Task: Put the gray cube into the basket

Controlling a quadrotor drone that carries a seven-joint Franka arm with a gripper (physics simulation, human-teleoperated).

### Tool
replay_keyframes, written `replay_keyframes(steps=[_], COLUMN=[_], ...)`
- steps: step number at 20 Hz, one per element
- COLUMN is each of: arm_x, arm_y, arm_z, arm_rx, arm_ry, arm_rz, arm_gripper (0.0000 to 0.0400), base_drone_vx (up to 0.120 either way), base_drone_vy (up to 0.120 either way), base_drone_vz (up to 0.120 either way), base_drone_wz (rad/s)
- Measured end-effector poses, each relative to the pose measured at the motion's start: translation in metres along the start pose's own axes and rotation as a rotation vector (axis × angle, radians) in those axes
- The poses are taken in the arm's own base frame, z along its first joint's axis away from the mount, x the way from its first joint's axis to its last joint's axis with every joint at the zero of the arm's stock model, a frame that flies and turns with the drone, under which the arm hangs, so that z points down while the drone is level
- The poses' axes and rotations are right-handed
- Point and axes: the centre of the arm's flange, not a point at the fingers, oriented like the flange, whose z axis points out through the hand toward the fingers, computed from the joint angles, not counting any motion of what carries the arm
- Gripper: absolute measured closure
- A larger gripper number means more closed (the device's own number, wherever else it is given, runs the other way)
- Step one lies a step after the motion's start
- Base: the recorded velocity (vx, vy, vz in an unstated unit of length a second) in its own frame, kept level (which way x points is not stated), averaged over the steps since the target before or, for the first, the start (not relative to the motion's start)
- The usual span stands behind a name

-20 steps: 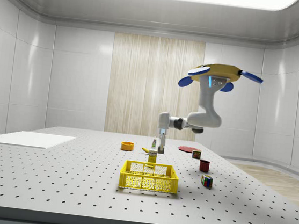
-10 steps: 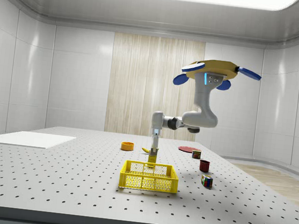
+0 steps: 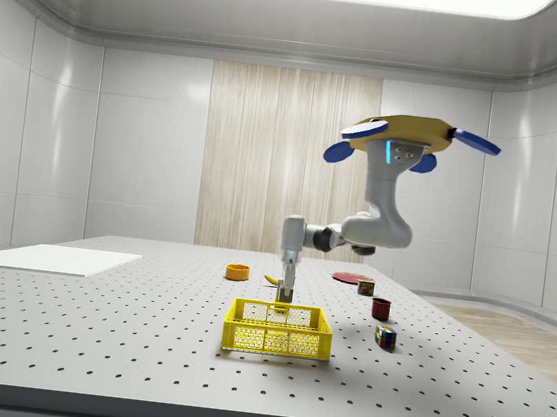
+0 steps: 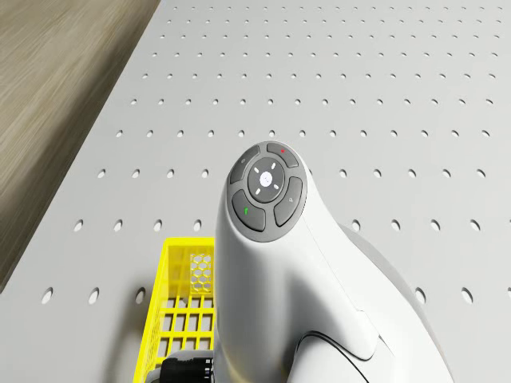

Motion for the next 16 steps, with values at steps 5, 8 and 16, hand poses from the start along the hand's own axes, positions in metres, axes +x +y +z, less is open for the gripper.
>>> replay_keyframes(steps=[5,8,16], arm_x=[0.000,0.000,0.000], arm_y=[0.000,0.000,0.000], arm_z=[0.000,0.000,0.022], arm_rx=[0.000,0.000,0.000], arm_ry=[0.000,0.000,0.000], arm_rz=[0.000,0.000,0.000], arm_gripper=[0.0150,0.0150,0.0150], base_drone_vx=[0.024,0.107,0.000], base_drone_vy=[0.120,0.027,0.000], base_drone_vz=[-0.080,0.000,0.000], base_drone_wz=[0.000,0.000,0.000])
